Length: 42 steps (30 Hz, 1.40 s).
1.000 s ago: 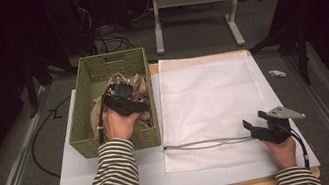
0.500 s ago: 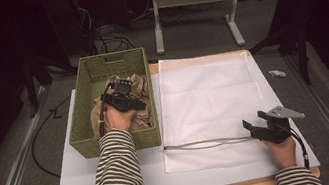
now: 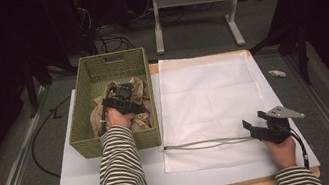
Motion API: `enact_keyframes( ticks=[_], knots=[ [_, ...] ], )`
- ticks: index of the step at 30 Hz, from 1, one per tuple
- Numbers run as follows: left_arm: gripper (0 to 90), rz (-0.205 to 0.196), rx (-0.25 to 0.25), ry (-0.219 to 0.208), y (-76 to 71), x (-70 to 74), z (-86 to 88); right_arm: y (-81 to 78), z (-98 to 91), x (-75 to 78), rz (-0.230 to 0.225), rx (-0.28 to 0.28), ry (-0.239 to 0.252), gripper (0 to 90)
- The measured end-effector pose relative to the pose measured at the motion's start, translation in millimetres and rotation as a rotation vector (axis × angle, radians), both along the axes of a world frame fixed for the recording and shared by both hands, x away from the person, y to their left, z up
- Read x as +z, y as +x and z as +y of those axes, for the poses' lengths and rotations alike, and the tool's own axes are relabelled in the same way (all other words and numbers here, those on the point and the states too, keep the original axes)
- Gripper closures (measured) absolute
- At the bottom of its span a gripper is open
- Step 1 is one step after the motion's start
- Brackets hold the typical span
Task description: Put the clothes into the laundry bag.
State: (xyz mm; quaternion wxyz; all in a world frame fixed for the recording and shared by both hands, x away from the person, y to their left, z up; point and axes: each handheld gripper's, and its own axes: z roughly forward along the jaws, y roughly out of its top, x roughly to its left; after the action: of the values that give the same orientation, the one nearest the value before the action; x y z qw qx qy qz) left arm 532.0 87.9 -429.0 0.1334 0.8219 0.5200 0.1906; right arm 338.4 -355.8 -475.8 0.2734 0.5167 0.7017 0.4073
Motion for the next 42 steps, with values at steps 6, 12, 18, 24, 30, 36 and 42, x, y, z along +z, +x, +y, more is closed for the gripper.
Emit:
enact_keyframes(
  ticks=[6, 12, 18, 24, 30, 36, 42],
  knots=[
    [7.7, 0.019, 0.001, 0.032, 1.8, -5.7, -1.9, -0.1, 0.0, 0.0, 0.000, 0.000, 0.000, 25.8],
    [13.2, 0.039, 0.007, 0.100, 4.6, -9.9, -4.6, -0.3, 0.2, 0.1, 0.000, -0.001, 0.001, 25.8],
    [28.1, 0.046, 0.012, 0.134, 5.0, -8.7, -4.5, -0.3, 0.3, 0.1, -0.001, -0.003, 0.001, 25.8],
    [54.1, 0.052, 0.021, 0.131, 5.0, -4.5, -2.9, -0.4, 0.4, 0.1, -0.001, -0.003, 0.000, 25.8],
    [69.5, 0.050, 0.084, 0.086, 4.4, 4.1, 1.3, -0.4, 0.0, 0.1, -0.003, -0.004, -0.002, 25.8],
    [73.5, 0.010, 0.086, 0.029, -0.3, 16.8, 6.5, -0.2, 0.1, 0.1, -0.002, -0.003, -0.002, 25.8],
    [74.1, -0.065, 0.068, -0.073, -11.4, 38.8, 18.7, -0.4, 0.4, 0.1, -0.005, -0.002, -0.004, 25.8]
  ],
)
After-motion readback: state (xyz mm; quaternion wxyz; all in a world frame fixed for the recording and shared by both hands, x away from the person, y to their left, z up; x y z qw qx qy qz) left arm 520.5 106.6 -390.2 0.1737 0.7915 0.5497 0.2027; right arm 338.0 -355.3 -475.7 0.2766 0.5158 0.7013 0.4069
